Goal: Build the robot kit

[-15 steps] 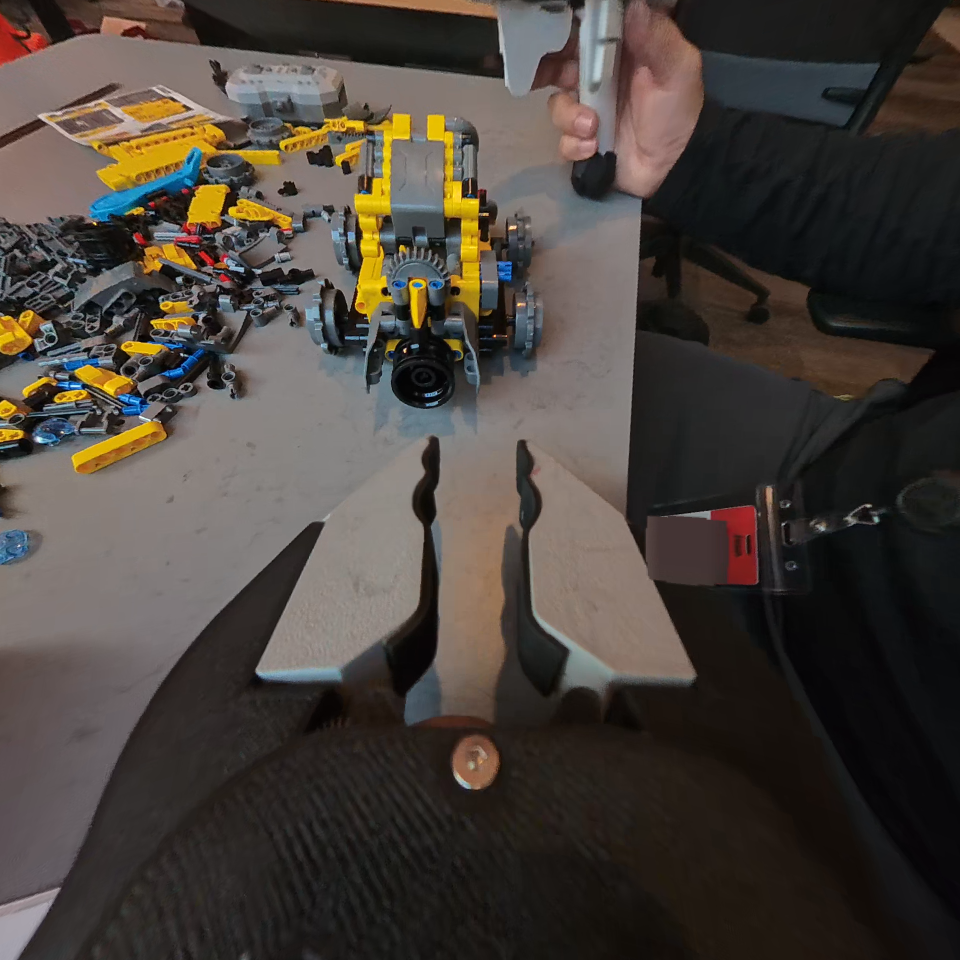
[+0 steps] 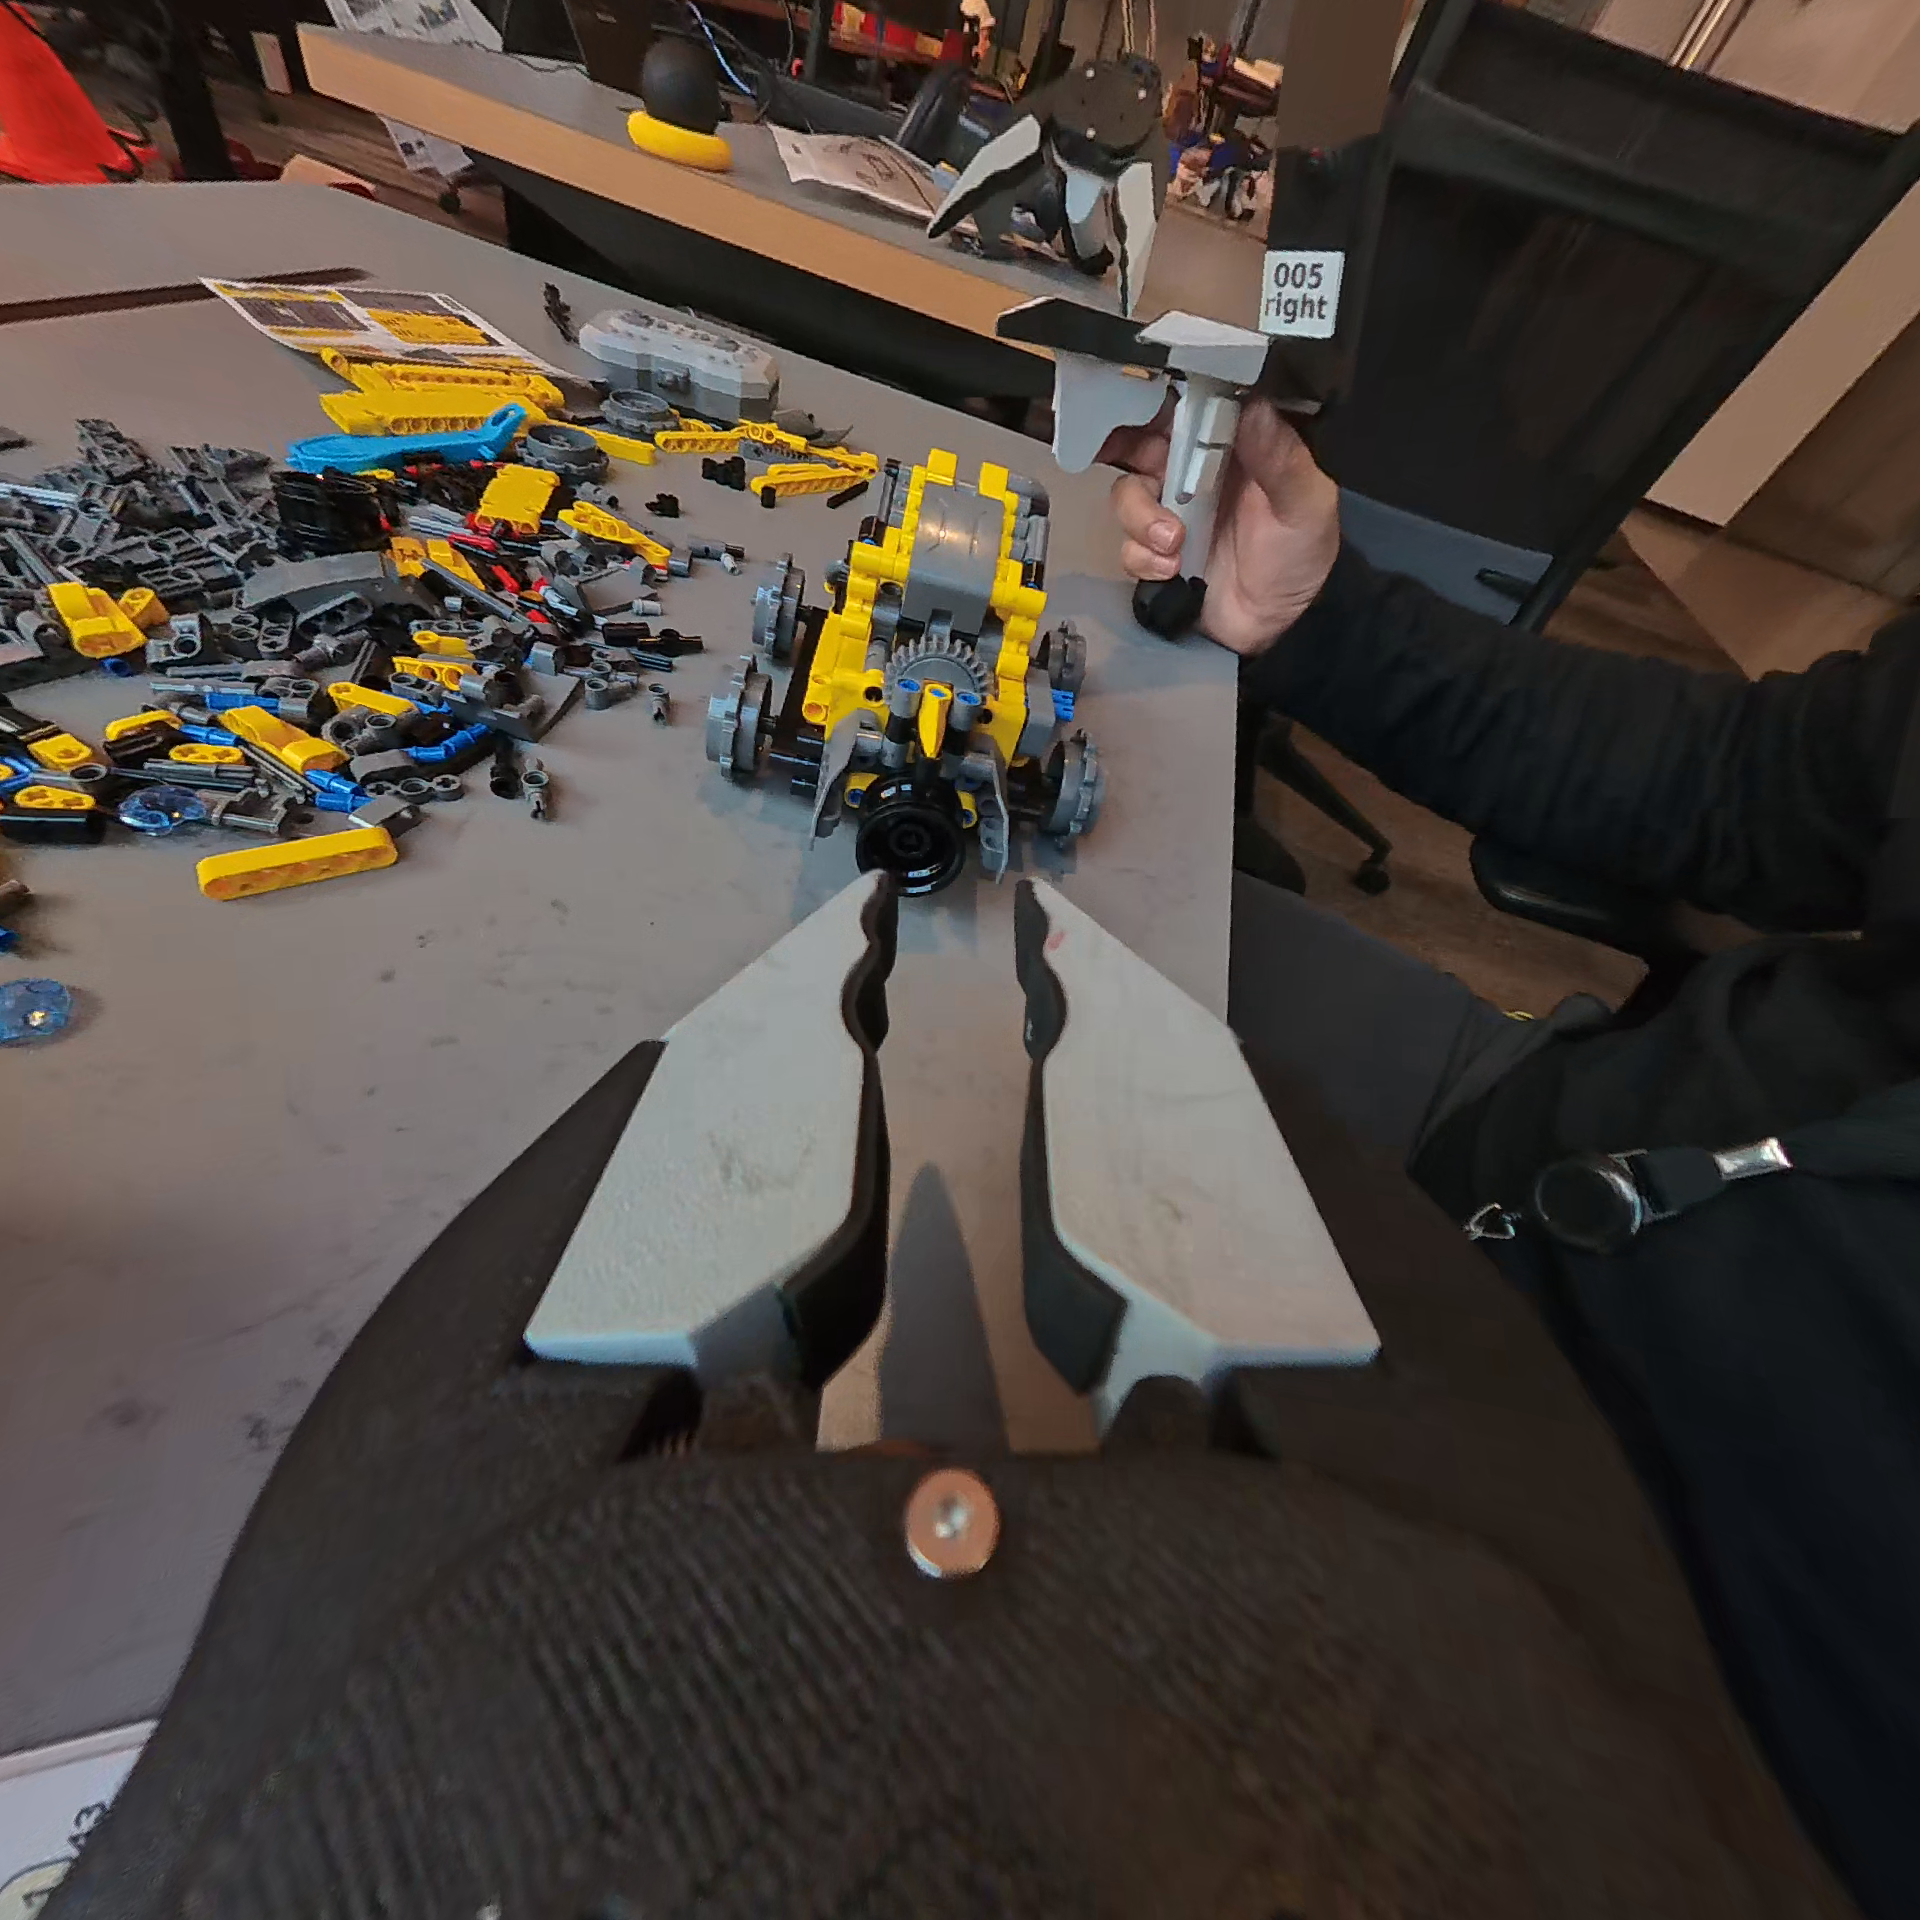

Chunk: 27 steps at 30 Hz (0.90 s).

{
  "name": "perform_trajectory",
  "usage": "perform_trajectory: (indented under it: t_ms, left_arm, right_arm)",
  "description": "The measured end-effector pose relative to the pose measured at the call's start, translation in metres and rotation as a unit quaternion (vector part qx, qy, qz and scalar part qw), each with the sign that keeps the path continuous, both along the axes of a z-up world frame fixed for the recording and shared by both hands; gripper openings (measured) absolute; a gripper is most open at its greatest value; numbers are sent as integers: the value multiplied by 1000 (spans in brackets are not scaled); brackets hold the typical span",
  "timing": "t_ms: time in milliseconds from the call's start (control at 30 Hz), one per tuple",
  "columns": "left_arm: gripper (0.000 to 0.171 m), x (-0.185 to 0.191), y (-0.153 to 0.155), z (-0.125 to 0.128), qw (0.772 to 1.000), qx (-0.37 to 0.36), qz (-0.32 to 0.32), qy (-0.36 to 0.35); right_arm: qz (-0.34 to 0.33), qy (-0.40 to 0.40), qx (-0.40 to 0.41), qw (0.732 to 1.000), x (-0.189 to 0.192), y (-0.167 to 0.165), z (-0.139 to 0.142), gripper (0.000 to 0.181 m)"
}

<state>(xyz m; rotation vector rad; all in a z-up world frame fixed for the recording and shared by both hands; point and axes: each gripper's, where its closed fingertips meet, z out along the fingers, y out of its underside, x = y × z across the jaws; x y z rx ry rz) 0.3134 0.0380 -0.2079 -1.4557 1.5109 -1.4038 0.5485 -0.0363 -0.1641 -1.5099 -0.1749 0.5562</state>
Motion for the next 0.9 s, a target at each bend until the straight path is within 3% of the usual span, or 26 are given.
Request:
perform_trajectory:
  t_ms: [333, 467, 667, 900]
  left_arm:
    - [19, 6, -3, -2, 998, 60, 12, -3]
    - [18, 5, 1, 0, 999, 46, 19, -7]
    - [14, 4, 6, 9, 996, 65, 36, -41]
    - [13, 15, 13, 8, 995, 82, 46, -38]
  right_arm:
    - [-21, 3, 5, 1000, 8, -1, 1, 58]
    - [-66, 7, 6, 998, 24, 0, 2, 54]
    - [-202, -11, -8, 979, 65, -1, -3, 49]
    - [-167, -80, -46, 982, 43, 11, -16, 50]
